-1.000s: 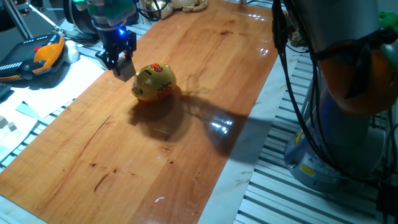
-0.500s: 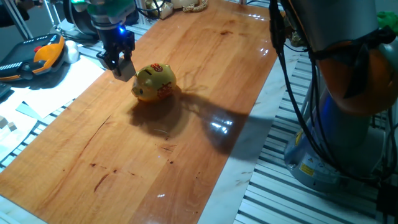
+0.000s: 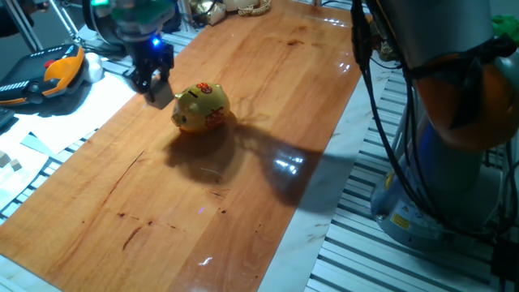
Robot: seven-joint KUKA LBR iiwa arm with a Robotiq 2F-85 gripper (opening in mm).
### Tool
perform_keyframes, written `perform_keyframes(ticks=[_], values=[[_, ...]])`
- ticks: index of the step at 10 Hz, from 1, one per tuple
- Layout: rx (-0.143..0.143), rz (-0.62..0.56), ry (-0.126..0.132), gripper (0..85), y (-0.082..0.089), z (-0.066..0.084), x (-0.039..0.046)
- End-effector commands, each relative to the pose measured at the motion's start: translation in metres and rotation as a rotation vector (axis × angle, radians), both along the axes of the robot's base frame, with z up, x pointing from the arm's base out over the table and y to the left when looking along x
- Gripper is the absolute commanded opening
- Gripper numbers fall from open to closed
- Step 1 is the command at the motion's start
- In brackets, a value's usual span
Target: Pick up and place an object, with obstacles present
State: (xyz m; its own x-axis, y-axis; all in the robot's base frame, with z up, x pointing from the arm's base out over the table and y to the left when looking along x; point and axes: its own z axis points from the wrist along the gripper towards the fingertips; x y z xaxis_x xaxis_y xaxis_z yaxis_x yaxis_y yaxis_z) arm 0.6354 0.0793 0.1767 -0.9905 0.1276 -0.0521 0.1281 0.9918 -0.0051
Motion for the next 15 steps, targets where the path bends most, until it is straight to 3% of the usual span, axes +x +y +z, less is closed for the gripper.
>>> perform_keyframes(ticks=[1, 5, 10, 15], values=[[-0.003, -0.017, -0.003, 0.0, 0.007, -0.002, 0.0008], [-0.029, -0.031, -0.019, 0.0, 0.022, -0.018, 0.0126], [-0.026, -0.051, -0.029, 0.0, 0.028, -0.038, 0.0186], [-0.035, -0.077, -0.032, 0.0, 0.037, -0.058, 0.0149]])
